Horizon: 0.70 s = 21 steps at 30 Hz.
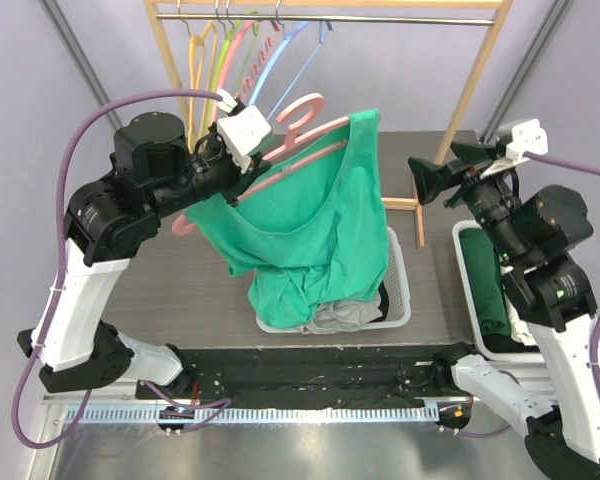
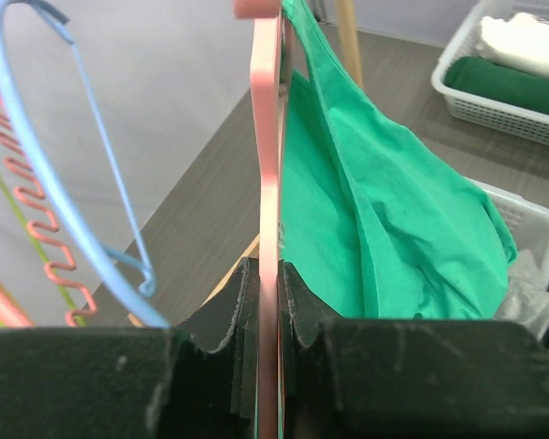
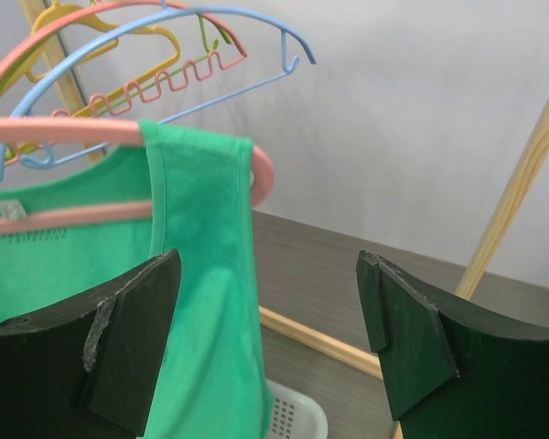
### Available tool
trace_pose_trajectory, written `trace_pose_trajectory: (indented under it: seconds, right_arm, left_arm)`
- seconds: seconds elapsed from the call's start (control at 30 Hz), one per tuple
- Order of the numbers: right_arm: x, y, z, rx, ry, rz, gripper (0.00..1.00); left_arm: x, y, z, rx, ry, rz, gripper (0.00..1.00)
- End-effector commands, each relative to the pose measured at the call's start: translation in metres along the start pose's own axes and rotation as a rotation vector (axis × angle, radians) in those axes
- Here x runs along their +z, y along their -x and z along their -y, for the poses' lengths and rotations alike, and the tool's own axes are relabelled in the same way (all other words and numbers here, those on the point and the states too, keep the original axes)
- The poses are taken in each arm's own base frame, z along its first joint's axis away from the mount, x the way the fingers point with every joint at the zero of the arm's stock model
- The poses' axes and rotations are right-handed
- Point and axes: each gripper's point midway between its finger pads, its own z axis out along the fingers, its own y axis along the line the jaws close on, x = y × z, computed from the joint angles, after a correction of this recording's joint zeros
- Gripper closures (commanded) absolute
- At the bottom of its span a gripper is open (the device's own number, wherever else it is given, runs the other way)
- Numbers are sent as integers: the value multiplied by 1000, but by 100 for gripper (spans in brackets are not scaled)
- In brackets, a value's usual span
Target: Remove the tank top from the hanger
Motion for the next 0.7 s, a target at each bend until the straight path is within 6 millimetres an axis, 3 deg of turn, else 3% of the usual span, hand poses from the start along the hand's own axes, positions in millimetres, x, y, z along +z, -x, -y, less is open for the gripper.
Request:
trace_pose_trajectory:
  seconds: [0.0, 0.17, 0.2, 0.3, 0.57, 0.67]
  right_arm:
    - [-16, 3, 1, 38, -14, 55, 13]
    - [-6, -17, -22, 97, 108, 23, 12]
    - [1, -32, -23, 103, 114, -4, 10]
    - [14, -41, -26, 110, 136, 15, 8]
    - [32, -39, -37, 113, 201, 65, 8]
    - [35, -43, -41, 135, 219, 50, 14]
  left_arm:
    - [-1, 26, -28, -9, 138, 93, 100]
    - [1, 25, -8, -14, 28, 88, 100]
    - [1, 25, -3, -14, -2, 87, 100]
    - [-6, 25, 13, -10, -90, 94, 100]
    - [-16, 20, 24, 3, -145, 85, 100]
    - [-17, 20, 28, 1, -170, 84, 100]
